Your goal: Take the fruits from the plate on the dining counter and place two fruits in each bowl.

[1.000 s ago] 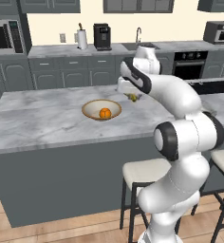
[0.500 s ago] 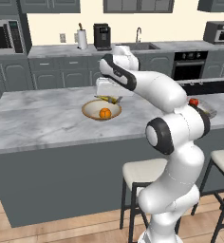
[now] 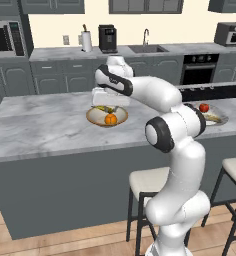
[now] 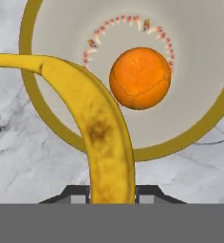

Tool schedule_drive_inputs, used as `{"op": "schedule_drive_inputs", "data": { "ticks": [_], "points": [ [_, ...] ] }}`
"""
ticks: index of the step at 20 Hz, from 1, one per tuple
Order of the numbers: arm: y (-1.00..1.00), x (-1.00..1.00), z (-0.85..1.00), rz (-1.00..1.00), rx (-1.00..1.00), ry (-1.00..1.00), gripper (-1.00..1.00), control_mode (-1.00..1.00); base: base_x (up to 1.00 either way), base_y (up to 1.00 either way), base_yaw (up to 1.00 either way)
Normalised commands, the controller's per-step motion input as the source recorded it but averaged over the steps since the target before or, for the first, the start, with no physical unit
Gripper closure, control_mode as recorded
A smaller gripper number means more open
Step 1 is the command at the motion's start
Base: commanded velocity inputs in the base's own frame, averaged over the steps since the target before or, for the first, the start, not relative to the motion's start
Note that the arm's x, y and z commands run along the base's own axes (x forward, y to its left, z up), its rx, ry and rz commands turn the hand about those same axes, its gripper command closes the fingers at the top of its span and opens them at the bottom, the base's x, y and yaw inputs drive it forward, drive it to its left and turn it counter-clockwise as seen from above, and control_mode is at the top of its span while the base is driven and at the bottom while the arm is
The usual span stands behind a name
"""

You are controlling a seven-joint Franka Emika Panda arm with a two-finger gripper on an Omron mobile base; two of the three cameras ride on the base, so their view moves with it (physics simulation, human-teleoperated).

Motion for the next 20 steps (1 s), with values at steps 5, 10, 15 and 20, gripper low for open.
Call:
{"op": "schedule_drive_inputs", "data": {
  "ticks": [5, 10, 15, 20],
  "points": [
    [0.11, 0.35, -0.41, 0.0, 0.0, 0.0, 1.0, -1.0, 0.0, 0.0, 0.0],
    [0.0, 0.35, -0.29, -0.02, 0.0, 0.0, 1.0, -1.0, 0.0, 0.0, 0.0],
    [0.0, 0.04, -0.27, 0.0, 0.0, 0.0, 1.0, -1.0, 0.0, 0.0, 0.0],
    [0.01, 0.0, -0.21, 0.0, 0.0, 0.0, -1.0, -1.0, 0.0, 0.0, 0.0]
  ]
}}
